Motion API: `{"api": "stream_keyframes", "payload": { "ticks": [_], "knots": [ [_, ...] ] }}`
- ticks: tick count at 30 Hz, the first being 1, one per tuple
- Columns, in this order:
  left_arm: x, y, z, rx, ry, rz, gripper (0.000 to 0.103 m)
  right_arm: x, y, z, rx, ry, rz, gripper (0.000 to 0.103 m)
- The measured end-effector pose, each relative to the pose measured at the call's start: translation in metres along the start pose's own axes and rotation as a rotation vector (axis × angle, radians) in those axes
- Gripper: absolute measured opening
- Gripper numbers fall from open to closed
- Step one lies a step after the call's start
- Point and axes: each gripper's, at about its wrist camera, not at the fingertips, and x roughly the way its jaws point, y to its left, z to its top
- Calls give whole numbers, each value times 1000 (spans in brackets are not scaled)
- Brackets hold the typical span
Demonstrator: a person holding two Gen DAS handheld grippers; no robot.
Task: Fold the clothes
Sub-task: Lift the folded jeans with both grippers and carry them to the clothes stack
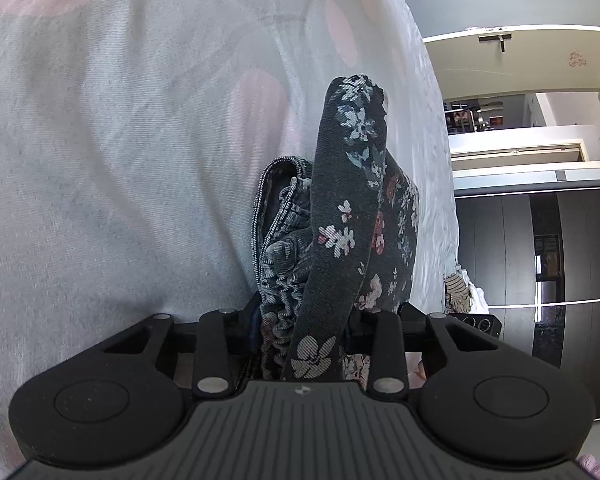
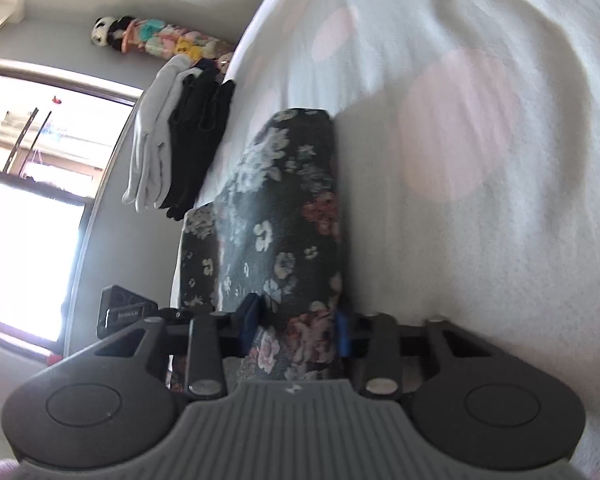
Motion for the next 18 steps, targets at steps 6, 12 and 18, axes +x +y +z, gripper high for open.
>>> {"api": "stream_keyframes", "payload": {
  "ticks": [6, 12, 18],
  "knots": [
    [-14, -12, -14, 27, -78, 39, 33, -9, 3, 0, 28, -29, 73, 19],
    [-26, -27, -23, 29, -152, 46, 31, -22, 25, -4, 4, -47, 107, 17],
    [-62, -58, -17, 53, -268, 23, 31, -32, 63, 6, -26, -63, 152, 17]
  ]
}}
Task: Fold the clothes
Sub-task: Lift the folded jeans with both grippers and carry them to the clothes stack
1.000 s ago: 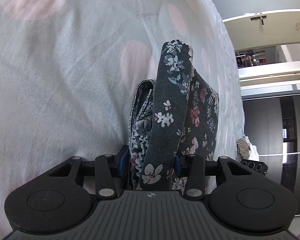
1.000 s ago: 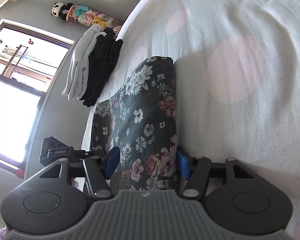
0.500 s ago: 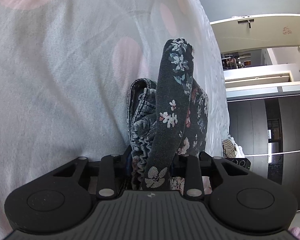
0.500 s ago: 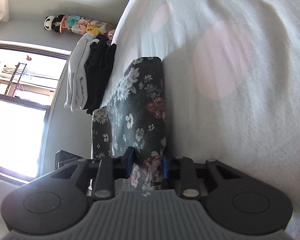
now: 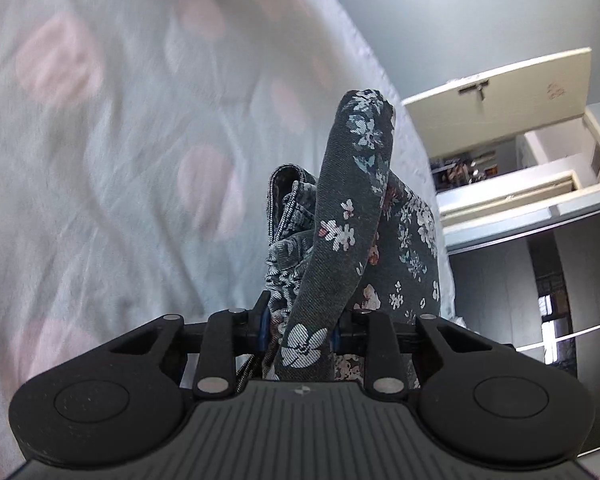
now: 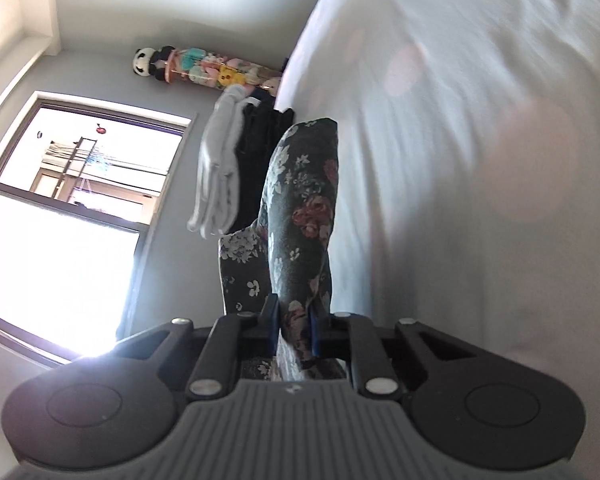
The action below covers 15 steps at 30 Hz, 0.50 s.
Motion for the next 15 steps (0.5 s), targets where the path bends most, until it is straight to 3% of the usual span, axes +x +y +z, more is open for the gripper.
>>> {"api": "stream_keyframes", "payload": {
  "ticks": [8, 12, 15],
  "knots": [
    [-85, -60, 77, 105, -190, 82, 31, 59, 103, 52, -140, 47, 54, 17],
    [-129, -80, 129, 154, -282, 158, 31, 112, 155, 87, -195, 67, 79, 16],
    [-147, -82, 179, 162, -353, 153, 30, 165, 183, 113, -212, 78, 113, 16]
  ]
}}
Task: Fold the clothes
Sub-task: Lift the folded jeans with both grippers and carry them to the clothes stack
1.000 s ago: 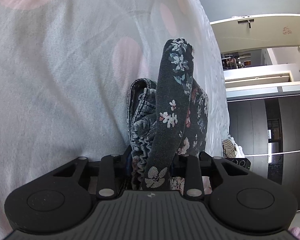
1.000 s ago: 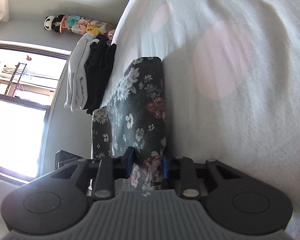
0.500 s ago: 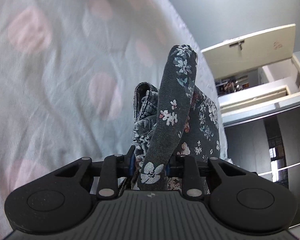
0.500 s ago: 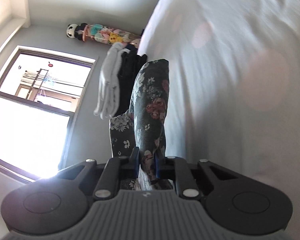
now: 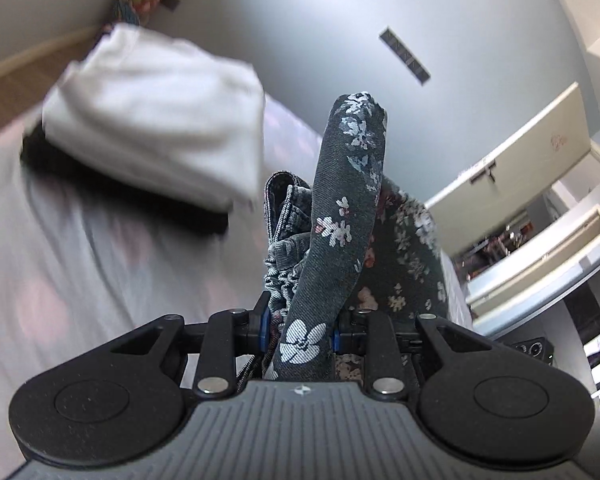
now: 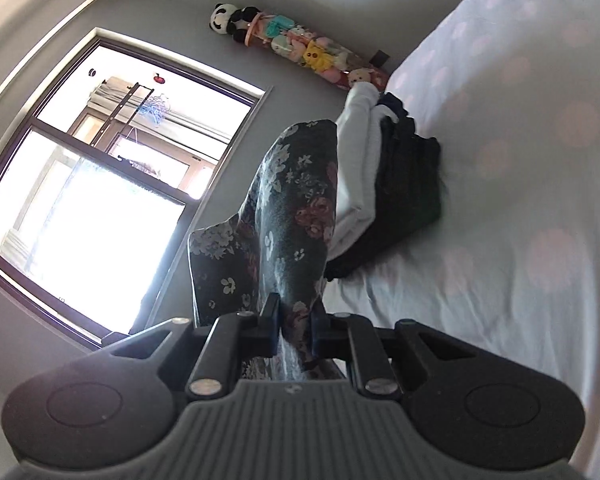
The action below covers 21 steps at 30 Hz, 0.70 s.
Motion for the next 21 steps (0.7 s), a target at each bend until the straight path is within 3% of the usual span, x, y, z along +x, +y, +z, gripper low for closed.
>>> {"api": "stream_keyframes", "payload": {
  "ticks": [5, 12, 16, 21],
  "knots": [
    [13, 25, 75, 43, -91, 9, 30, 92, 2, 67, -15, -3, 80, 16],
    [34, 65, 161, 59, -165, 85, 30, 208, 23, 144, -108, 12, 89, 16],
    [55, 79, 192, 62, -145, 124, 30, 250, 36, 168, -186, 19, 46, 17],
    [90, 93, 214, 60, -101, 153, 31, 280, 34, 184, -263, 34, -68, 17]
  ]
}}
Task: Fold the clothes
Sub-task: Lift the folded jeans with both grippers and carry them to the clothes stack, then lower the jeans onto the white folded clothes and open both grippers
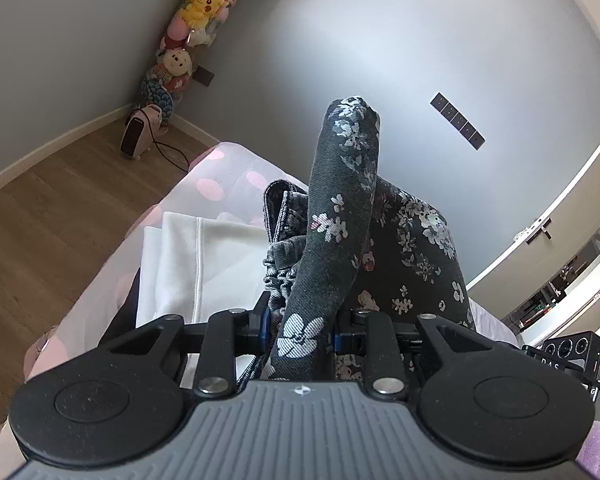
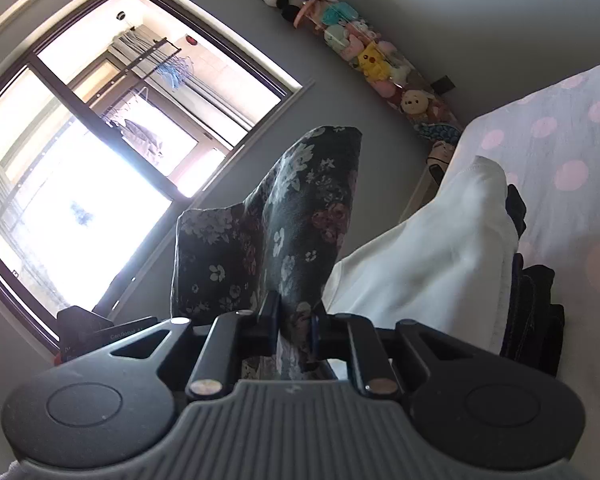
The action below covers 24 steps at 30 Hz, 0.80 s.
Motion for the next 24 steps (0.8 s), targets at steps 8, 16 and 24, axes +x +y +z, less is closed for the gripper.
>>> {"api": "stream_keyframes", "payload": {
  "ticks": [8, 16, 24],
  "knots": [
    [28, 6, 16, -3, 30, 24, 29, 25, -28, 10, 25, 31, -125, 17],
    [63, 31, 8, -99, 55, 145, 36, 58, -35, 19, -34, 98, -256, 21],
    [11, 15, 31, -37, -34, 285, 58, 43, -23, 36, -222, 122, -384, 45]
  ]
}}
